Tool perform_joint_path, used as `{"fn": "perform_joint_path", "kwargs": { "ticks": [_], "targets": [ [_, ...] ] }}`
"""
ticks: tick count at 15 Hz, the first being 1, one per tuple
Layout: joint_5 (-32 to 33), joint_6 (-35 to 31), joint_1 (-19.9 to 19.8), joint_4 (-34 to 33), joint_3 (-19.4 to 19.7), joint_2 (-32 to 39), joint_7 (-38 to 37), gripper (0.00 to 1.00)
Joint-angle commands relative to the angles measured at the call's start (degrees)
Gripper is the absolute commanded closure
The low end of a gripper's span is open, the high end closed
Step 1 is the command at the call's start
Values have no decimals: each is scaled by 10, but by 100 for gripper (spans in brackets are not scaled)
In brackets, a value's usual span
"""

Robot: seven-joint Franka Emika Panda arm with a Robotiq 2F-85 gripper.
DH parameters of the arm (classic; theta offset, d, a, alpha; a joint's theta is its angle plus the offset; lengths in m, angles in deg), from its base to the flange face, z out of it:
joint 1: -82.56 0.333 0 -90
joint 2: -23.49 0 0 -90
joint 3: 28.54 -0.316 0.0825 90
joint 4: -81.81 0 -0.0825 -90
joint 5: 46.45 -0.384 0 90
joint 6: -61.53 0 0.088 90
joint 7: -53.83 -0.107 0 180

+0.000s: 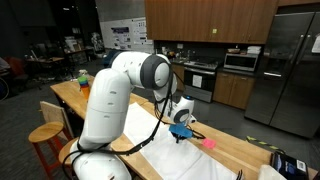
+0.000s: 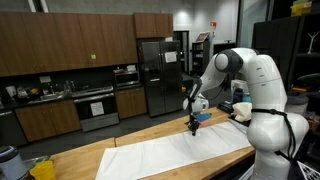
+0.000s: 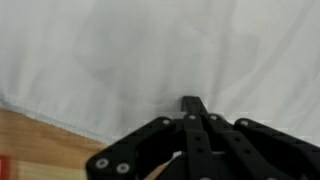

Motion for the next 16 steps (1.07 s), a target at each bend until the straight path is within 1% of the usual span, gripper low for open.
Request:
{"fn": "perform_joint_path", "kwargs": {
  "ticks": [1, 2, 3, 4, 7, 9, 13, 14, 16],
  "targets": [
    [3, 1, -3, -1, -3, 0, -2, 100],
    [3, 1, -3, -1, -3, 0, -2, 100],
    [3, 1, -3, -1, -3, 0, -2, 75],
    [8, 3, 4, 7, 3, -13, -20, 74],
    [18, -3, 20, 41, 14, -66, -67, 74],
    [34, 9, 34, 61, 24, -106, -106, 74],
    [71, 46, 56, 107, 40, -211, -176, 74],
    [53, 24, 52, 66, 36, -140, -145, 99],
    [60, 40, 60, 86, 42, -184, -162, 99]
  ]
}}
